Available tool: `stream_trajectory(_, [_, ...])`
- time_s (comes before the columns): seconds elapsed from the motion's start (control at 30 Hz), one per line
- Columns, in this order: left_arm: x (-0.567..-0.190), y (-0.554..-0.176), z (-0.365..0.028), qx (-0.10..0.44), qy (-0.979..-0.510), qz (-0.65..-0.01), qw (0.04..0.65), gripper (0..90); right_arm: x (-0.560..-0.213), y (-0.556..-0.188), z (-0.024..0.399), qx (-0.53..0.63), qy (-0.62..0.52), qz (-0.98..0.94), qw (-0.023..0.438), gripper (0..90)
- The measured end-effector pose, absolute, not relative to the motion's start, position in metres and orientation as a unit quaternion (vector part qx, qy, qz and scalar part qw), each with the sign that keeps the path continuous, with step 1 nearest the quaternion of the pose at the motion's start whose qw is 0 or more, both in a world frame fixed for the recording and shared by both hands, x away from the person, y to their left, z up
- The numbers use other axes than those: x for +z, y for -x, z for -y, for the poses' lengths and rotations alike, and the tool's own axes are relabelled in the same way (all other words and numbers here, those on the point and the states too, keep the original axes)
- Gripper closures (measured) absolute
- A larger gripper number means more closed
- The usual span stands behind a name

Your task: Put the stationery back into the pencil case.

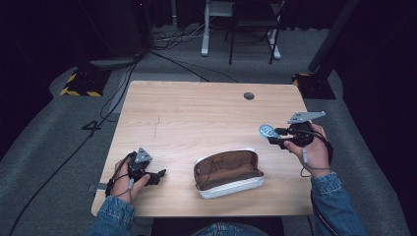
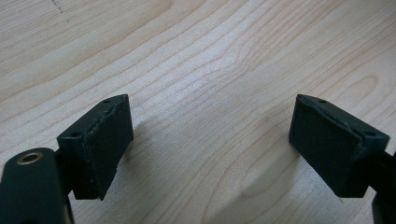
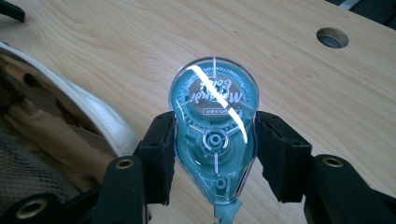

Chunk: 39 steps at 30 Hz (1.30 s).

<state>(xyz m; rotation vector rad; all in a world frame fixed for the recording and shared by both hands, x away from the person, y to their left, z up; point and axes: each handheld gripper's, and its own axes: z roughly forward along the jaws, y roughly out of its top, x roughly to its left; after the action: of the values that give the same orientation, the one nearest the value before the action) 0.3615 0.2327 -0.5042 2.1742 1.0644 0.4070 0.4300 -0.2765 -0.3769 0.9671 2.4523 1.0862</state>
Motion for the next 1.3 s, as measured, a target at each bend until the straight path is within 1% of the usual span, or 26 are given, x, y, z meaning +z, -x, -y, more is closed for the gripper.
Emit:
stream_trajectory(0.4, [-0.504,-0.362,-0.233,0.156,-0.834,-0.408,0.337,13.9,-0.357,-0.408,0.255,0.379,-0.295,-0.868,0.128,50.1])
stream_trajectory(0.77, [-0.504,-0.362,-0.233,0.156,-0.834,-0.408,0.337,13.9,-0.352,-0.397,0.239,0.369,-0.273,-0.882,0.105,50.1])
stream_trajectory(0.9, [-0.504,-0.362,-0.233,0.156,-0.834,-0.408,0.337,13.9,-0.352,-0.392,0.230,0.365,-0.262,-0.889,0.091,50.1])
stream_trajectory(1.17, [-0.504,-0.361,-0.233,0.156,-0.834,-0.409,0.337,13.9,-0.356,-0.385,0.213,0.356,-0.246,-0.900,0.044,50.1])
stream_trajectory(1.3, [-0.504,-0.362,-0.233,0.156,-0.834,-0.408,0.337,13.9,-0.359,-0.384,0.206,0.350,-0.240,-0.905,0.034,50.1])
